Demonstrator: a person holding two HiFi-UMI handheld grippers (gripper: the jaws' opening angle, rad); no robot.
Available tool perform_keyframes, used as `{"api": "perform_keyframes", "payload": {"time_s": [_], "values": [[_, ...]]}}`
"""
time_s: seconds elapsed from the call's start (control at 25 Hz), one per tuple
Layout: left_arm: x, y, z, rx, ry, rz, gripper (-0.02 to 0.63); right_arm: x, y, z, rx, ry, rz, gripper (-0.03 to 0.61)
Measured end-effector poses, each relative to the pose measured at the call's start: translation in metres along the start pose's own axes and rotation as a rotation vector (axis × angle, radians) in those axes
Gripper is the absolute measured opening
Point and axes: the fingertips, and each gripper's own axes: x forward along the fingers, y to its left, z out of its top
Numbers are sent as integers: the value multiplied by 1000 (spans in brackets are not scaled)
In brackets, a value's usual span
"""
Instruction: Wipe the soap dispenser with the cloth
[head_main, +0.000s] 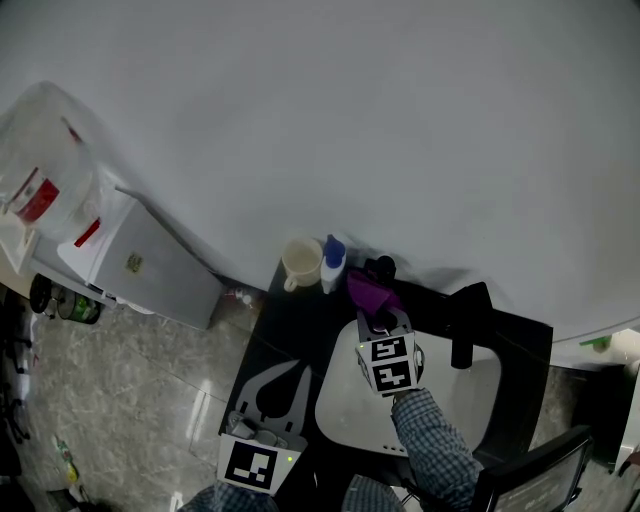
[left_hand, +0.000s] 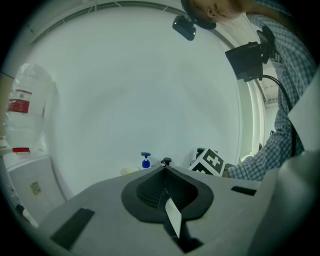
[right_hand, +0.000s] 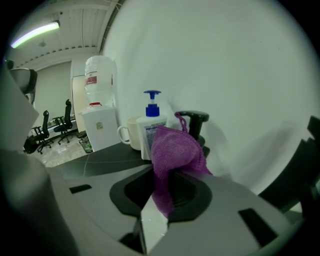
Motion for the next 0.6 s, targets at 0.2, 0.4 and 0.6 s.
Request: {"api": "perform_keyframes", "payload": {"time_s": [0.2, 0.4, 0.6], "values": [[-4, 1, -3, -5, 6, 2, 2, 5, 0, -20, 9, 47, 4, 77], [-3, -4, -2, -7, -4, -6, 2, -14, 0, -5, 4, 12, 14, 77], [0, -10, 7, -1, -26, -20, 2, -49, -10, 28, -3, -78, -8, 77]]}}
